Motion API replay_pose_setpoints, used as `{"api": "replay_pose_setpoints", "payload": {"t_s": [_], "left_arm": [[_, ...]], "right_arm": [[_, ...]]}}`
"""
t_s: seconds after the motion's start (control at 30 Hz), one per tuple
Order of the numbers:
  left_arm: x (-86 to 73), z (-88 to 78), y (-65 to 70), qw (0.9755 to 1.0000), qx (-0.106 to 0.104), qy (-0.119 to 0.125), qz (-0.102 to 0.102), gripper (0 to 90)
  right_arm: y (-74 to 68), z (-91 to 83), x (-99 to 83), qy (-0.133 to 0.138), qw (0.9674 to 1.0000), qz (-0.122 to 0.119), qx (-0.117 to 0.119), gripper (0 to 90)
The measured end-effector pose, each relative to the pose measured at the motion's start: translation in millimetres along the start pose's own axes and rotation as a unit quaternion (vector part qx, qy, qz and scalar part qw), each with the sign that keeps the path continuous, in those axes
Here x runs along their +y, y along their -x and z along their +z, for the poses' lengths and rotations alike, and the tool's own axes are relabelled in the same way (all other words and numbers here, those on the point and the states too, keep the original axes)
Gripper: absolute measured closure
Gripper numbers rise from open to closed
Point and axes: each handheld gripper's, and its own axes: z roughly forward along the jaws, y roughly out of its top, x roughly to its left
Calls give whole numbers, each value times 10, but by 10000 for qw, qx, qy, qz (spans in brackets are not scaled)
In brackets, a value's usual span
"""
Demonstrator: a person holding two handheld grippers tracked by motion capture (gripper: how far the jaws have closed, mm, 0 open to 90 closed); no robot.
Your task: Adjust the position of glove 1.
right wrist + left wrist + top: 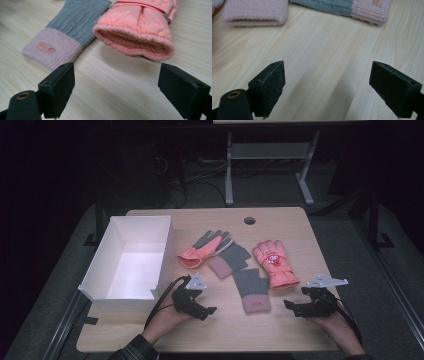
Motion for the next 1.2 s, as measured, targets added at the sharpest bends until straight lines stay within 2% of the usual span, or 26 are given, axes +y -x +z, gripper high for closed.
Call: {"api": "replay_pose_setpoints", "payload": {"t_s": [0.07,0.23,0.3,0.4,0.43,0.47,0.53,0.67,0.7,0.77,0.97,1.0,1.17,1.2], "left_arm": [[6,-4,21,10000,-24,73,-51,128],[20,-28,31,9999,-104,47,-30,132],[5,-17,38,10000,-85,26,-22,132],[-1,-16,32,9999,-128,28,-25,131],[-1,-16,32,9999,-128,28,-25,131],[6,-23,33,9999,-110,43,3,132],[8,-22,39,9999,-92,63,-15,132],[4,-26,44,10000,-70,51,4,132],[4,-26,44,10000,-70,51,4,132],[0,-26,41,10000,-75,47,5,132],[-12,-5,42,9999,-109,83,-38,131],[-13,-10,39,10000,-83,34,40,131],[-16,-12,46,9999,-107,68,13,131],[-18,-12,42,9999,-119,72,5,131]], "right_arm": [[-2,-2,2,-8,10000,-6,42,137],[17,-10,2,-27,9999,72,126,152],[21,-17,7,-15,9999,86,143,190],[5,-36,12,24,9998,77,167,294],[5,-36,12,24,9998,77,167,294],[-21,-54,12,39,9997,61,223,394],[-48,-71,20,63,9995,25,298,501],[-123,-58,50,14,9992,-110,383,803],[-123,-58,50,14,9992,-110,383,803],[-156,-21,71,-41,9986,-238,480,900],[-225,85,143,-59,9968,-360,709,900],[-258,117,168,-52,9962,-405,766,900],[-289,190,207,-139,9953,-575,769,900],[-292,199,215,-164,9955,-542,762,900]]}}
